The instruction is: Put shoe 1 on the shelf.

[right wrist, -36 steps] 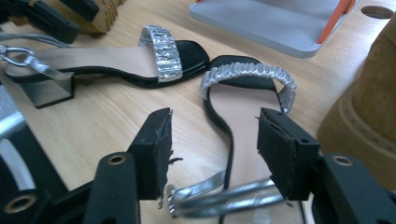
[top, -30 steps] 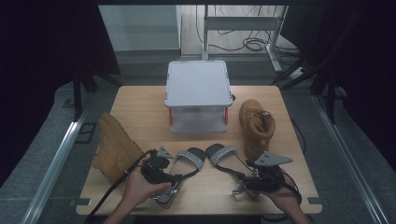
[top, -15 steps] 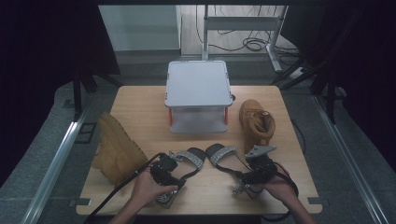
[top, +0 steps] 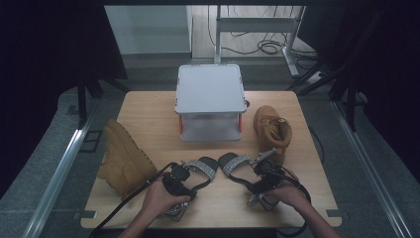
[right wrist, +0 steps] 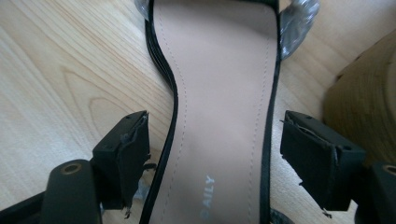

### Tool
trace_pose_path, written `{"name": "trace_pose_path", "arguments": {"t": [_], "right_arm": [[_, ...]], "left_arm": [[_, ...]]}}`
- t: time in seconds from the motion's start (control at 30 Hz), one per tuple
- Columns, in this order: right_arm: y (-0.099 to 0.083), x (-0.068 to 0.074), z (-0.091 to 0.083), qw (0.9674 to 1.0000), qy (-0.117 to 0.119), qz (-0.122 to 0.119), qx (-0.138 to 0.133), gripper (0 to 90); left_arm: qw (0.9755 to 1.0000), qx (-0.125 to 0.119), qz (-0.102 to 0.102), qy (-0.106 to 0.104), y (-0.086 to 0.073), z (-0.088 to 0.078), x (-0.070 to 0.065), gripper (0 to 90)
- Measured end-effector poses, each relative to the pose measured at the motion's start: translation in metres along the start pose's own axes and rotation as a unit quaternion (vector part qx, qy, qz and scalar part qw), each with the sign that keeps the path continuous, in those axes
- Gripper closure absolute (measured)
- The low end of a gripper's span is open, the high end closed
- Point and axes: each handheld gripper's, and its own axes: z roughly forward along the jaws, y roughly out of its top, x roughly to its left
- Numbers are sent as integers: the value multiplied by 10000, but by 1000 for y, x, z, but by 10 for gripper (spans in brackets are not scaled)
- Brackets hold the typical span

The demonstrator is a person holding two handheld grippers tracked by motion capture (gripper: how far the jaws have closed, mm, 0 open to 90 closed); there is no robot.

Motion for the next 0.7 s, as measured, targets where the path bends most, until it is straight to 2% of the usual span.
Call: {"name": "trace_pose_path", "arguments": {"t": [0.23,0.37,0.57,0.7], "right_arm": [[6,0,9,9992,-79,212,342,289],[7,0,15,9981,-50,276,540,367],[8,1,16,9978,-93,357,551,394],[8,1,15,9977,-100,406,533,400]], "left_arm": [[10000,51,-30,-13,1,0,2,293],[9999,32,-98,27,1,0,2,308],[9996,0,-52,281,-1,-5,5,405],[9996,-28,-40,278,-2,-5,5,410]]}}
